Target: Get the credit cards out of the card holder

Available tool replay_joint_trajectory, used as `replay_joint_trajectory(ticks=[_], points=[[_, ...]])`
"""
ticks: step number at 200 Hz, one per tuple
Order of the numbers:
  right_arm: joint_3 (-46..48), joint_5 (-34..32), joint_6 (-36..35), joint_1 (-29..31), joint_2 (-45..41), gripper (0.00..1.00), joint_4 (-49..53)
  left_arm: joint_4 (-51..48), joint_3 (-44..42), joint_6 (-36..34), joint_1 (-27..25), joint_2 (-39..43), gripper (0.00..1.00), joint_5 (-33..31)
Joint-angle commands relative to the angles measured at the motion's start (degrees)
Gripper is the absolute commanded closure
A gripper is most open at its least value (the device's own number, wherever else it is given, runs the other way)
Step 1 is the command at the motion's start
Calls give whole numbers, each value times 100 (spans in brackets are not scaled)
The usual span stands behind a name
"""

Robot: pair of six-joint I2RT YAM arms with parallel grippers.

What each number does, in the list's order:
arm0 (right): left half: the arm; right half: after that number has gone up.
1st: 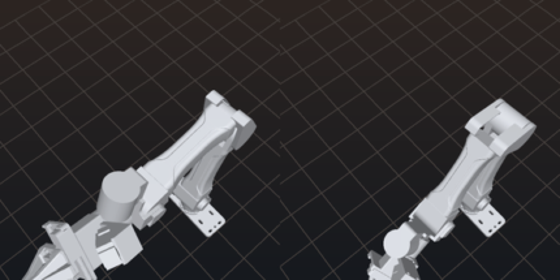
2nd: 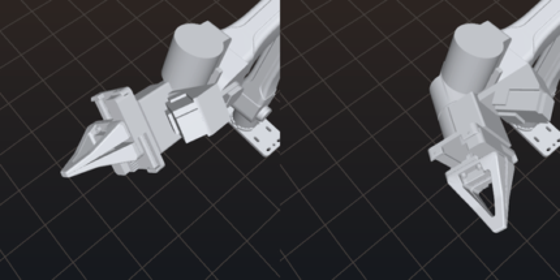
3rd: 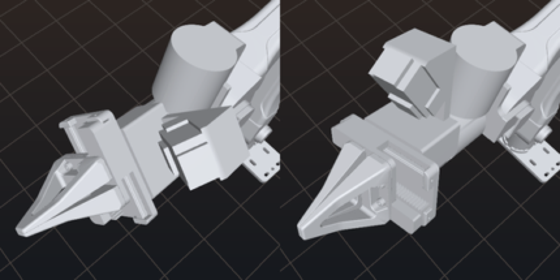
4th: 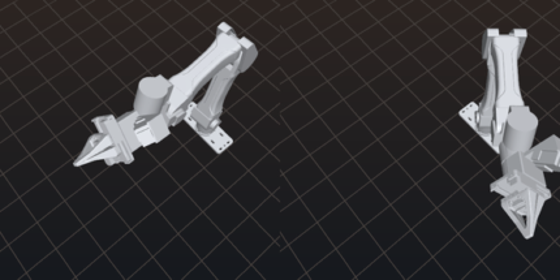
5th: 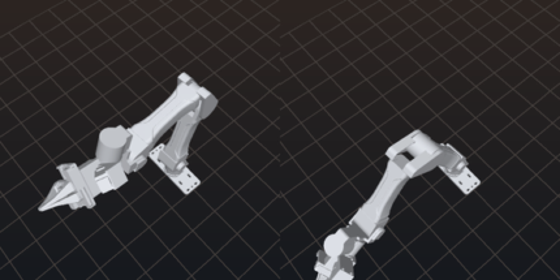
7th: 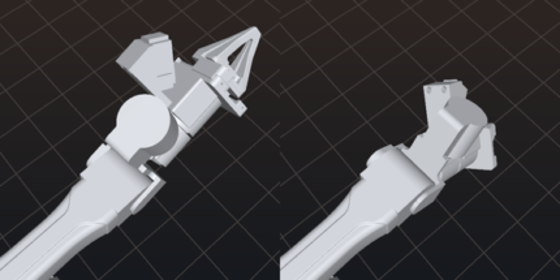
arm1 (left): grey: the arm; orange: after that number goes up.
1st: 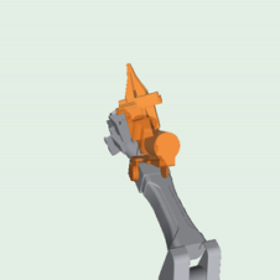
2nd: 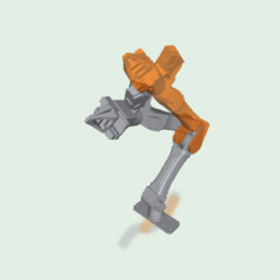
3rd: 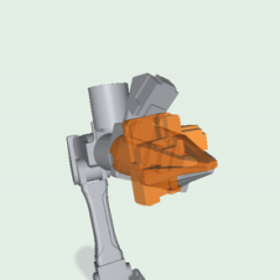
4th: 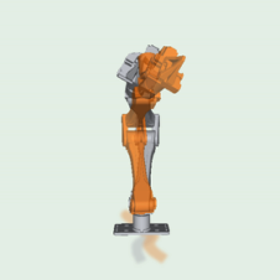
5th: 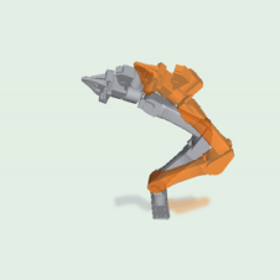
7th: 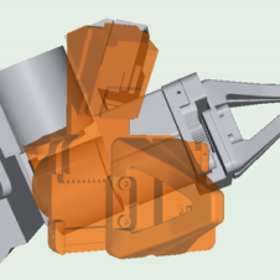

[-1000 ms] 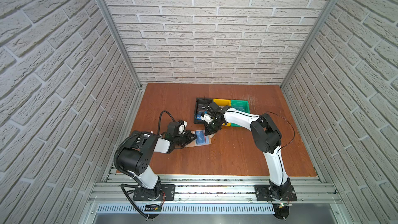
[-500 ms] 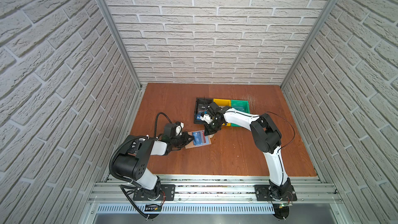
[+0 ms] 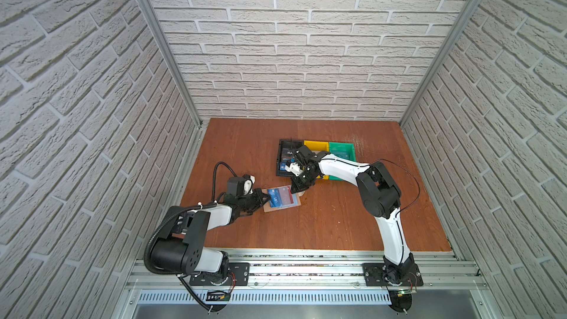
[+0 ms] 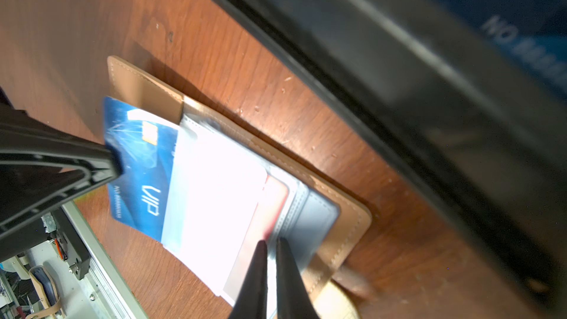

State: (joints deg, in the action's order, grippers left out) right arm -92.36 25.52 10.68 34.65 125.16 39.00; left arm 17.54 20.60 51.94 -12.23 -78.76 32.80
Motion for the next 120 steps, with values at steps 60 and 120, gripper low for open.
replay_joint_trajectory(ticks=[60,120], points=[[-362,863,-201,-1,-605,82,604,-1886,318,-189,151,1573,100,-485],[-829,2316,-692,-315,-728,64,1164,-774,441,231,98,1877,100,-63]])
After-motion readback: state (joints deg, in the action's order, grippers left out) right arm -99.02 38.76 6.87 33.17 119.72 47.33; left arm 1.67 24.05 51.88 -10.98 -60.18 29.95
